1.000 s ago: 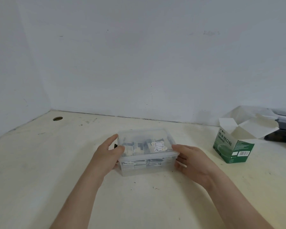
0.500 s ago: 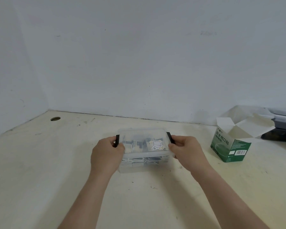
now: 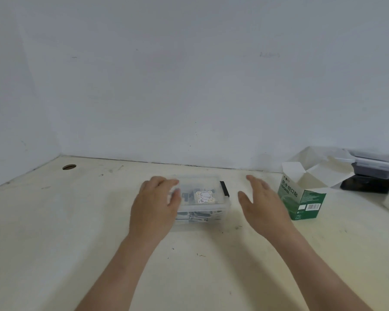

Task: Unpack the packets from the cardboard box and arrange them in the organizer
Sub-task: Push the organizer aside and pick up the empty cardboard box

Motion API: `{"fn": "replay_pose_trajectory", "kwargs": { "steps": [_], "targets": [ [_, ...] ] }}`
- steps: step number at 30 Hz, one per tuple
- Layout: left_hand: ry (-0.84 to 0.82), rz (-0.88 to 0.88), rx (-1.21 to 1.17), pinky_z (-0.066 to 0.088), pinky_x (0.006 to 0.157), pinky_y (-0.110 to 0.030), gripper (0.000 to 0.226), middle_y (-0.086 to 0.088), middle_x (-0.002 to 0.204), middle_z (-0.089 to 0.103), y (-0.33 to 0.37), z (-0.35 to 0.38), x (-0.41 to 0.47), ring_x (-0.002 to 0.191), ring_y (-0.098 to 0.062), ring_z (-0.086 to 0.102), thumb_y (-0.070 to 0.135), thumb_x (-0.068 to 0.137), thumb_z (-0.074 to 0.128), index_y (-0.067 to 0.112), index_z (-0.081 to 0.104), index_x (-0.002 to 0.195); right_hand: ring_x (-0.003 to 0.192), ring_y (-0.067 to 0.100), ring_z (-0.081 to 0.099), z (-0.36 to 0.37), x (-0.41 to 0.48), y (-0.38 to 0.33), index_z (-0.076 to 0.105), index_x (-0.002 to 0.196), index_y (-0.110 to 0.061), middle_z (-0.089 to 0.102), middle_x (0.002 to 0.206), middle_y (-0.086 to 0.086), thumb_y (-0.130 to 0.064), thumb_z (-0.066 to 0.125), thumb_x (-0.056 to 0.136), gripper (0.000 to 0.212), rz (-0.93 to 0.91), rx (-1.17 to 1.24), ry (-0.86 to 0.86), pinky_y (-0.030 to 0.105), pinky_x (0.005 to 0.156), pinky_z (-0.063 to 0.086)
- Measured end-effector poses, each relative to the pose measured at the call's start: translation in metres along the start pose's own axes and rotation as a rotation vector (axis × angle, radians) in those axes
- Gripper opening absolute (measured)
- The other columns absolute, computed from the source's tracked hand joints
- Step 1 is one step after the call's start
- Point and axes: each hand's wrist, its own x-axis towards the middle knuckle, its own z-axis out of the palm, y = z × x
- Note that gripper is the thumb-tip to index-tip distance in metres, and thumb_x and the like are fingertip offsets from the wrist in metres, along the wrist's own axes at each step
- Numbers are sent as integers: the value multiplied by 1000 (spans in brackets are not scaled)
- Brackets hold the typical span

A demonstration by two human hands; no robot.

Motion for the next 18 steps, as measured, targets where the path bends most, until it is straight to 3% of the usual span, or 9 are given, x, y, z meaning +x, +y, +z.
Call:
{"fn": "replay_pose_trajectory", "kwargs": {
  "steps": [3, 6, 10, 12, 14, 16, 18],
  "targets": [
    [-160, 129, 21, 41, 82, -26, 31, 13, 103, 58, 9, 9, -8, 100, -11, 52, 51, 83, 64, 32, 70, 108, 129, 37, 42, -13, 1, 19, 12, 153, -18, 16, 158, 14, -19, 43, 95, 65, 52, -169, 82, 42, 91, 42],
    [-153, 146, 7, 38, 84, -22, 34, 12, 105, 59, 12, 15, -9, 102, -13, 51, 48, 83, 66, 32, 69, 112, 123, 37, 48, -20, 4, 36, 6, 152, -15, 13, 156, 15, -11, 42, 92, 70, 165, -260, 53, 41, 77, 44],
    [-162, 143, 59, 38, 101, -37, 30, 6, 108, 63, 15, 21, -6, 102, -20, 56, 41, 85, 65, 27, 70, 111, 95, 33, 60, -31, 5, 53, 32, 135, -7, 41, 129, 13, -6, 52, 89, 50, 160, -375, 136, 34, 57, 38],
    [-90, 159, 0, 41, 97, -38, 23, 6, 103, 65, 24, 24, -11, 98, -19, 59, 33, 85, 62, 24, 72, 102, 86, 29, 59, -37, 1, 56, 46, 120, -9, 48, 114, 10, -8, 57, 87, 35, 140, -435, 177, 31, 52, 35],
    [-45, 167, -136, 42, 86, -25, 15, 9, 98, 65, 42, 24, -17, 94, -14, 58, 22, 87, 61, 21, 73, 97, 78, 26, 52, -40, -8, 59, 57, 106, -9, 51, 103, 7, -10, 57, 88, 18, 93, -462, 218, 29, 51, 32],
    [-94, 167, -299, 45, 81, -22, 15, 14, 95, 64, 68, 27, -23, 89, -9, 59, 18, 89, 60, 21, 72, 98, 76, 25, 49, -42, -20, 60, 62, 96, -11, 53, 100, 6, -12, 53, 91, 10, 43, -437, 256, 30, 53, 33],
    [-198, 98, -451, 52, 82, -31, 23, 13, 104, 62, 102, 32, -30, 86, -7, 59, 26, 92, 58, 21, 67, 112, 80, 26, 54, -50, -39, 66, 66, 93, -14, 55, 100, 3, -12, 54, 91, 13, 2, -425, 296, 31, 54, 40]
  ]
}}
